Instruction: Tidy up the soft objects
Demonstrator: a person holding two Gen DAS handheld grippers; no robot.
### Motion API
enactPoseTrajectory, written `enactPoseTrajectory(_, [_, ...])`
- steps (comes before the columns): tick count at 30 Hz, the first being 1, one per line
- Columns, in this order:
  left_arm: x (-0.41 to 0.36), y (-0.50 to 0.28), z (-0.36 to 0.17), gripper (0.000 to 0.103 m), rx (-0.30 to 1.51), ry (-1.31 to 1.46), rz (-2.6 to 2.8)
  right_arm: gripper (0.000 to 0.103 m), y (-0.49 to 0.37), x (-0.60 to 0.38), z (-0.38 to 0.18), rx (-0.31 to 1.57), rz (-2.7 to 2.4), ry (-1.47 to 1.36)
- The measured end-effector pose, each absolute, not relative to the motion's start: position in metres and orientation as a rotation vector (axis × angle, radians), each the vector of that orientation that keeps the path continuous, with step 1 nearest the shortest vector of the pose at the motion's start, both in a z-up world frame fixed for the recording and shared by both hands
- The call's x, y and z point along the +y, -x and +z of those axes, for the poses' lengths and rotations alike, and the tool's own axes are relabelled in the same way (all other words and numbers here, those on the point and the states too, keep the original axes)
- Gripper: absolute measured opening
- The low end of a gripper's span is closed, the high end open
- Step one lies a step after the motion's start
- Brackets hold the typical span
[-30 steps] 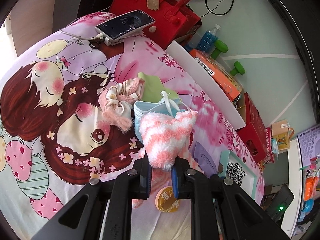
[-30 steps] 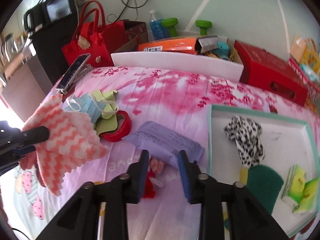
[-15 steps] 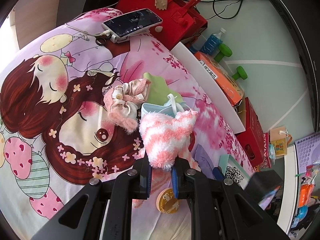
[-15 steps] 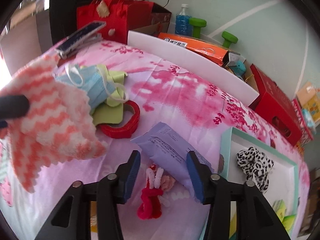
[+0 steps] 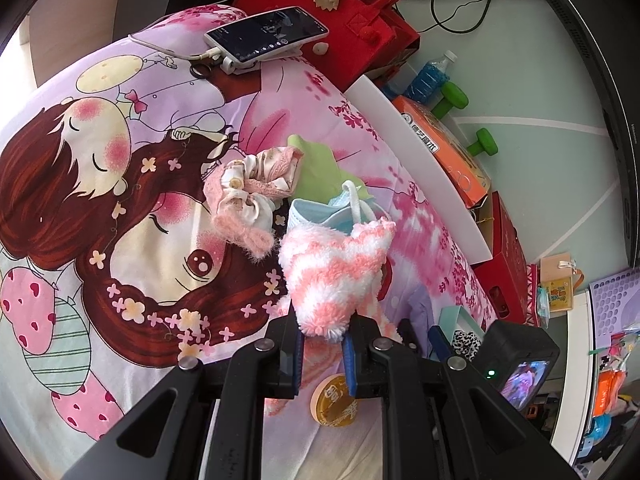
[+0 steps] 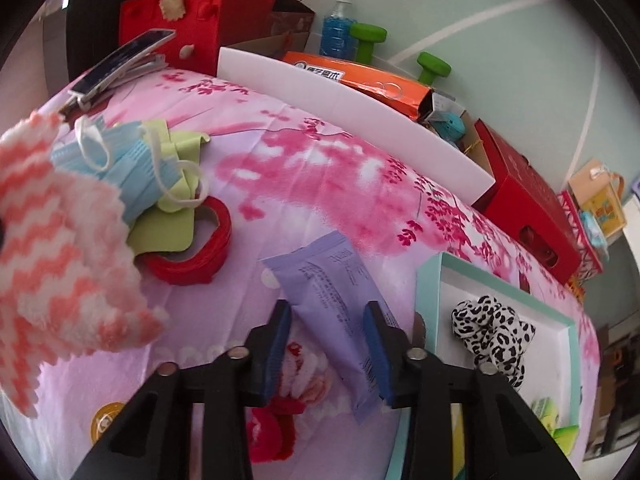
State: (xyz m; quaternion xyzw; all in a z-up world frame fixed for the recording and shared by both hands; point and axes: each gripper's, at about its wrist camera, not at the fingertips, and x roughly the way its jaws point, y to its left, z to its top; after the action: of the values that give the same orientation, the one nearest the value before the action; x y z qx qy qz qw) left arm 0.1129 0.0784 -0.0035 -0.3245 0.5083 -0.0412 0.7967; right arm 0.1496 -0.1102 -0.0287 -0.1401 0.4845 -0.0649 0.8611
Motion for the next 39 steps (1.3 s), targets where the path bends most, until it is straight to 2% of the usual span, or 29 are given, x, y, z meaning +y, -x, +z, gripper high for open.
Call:
enactPoseTrajectory(9, [0.077, -0.114, -0.004, 0.017, 1.091, 0.69, -0.09, 0.02, -0.138, -0.123, 0.001, 0.929, -0.157, 0.166])
enactPoseTrajectory(13, [0.077, -0.112, 0.0, 0.017, 1.081, 0.686, -0.094, 0.018, -0.125, -0.139, 0.025, 0.876, -0.141, 0.045])
enactPoseTrajectory(15, [0.076, -0.111, 0.006, 0.017, 1.067, 0.678, -0.099, 0.008, -0.118, -0.147, 0.036, 0.853, -0.127, -0.01])
enactPoseTrajectory(28, [0.057, -0.094, 0.052, 0.017, 0.954, 0.595, -0.154, 0.007, -0.063, -0.179, 0.084, 0.762, -0.121, -0.137])
enactPoseTrajectory(39, [0.003, -0.084, 0.079, 0.016, 0.917, 0.497, -0.309, 0.007, -0.031, -0.24, 0.104, 0.697, -0.248, -0.199])
